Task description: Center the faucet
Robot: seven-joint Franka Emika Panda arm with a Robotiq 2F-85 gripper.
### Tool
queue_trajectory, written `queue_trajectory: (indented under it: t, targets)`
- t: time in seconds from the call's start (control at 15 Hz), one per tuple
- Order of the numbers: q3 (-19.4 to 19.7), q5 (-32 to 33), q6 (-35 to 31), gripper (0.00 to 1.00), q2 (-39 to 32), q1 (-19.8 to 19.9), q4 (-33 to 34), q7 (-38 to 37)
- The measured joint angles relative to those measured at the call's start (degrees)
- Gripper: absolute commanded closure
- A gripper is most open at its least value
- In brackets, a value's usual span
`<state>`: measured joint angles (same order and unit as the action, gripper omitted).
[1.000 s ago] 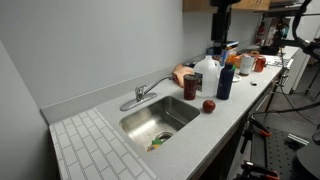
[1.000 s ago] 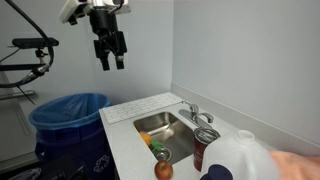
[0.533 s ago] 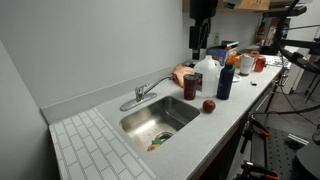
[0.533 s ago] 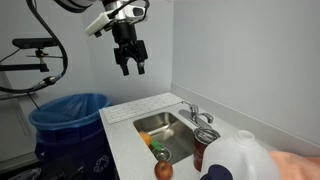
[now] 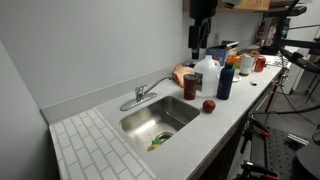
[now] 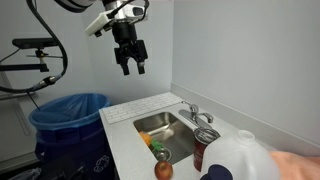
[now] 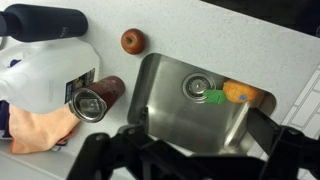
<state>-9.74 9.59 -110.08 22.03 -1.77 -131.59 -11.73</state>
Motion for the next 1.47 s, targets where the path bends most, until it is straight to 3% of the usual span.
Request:
queue_trajectory:
  t: [0.27, 0.6, 1.0, 1.47]
  targets:
    - [1.47, 0.69, -2.75, 0.00, -4.61, 1.71, 3.14, -4.62]
    - [4.19, 2.32, -8.80, 0.00, -15.98, 3.38, 11.34, -9.20]
    - [7.66, 3.29, -19.12, 0.00, -29.27, 3.39, 20.52, -14.95]
    - [13.39, 8.81, -27.90, 0.00, -39.02, 1.72, 25.32, -21.76]
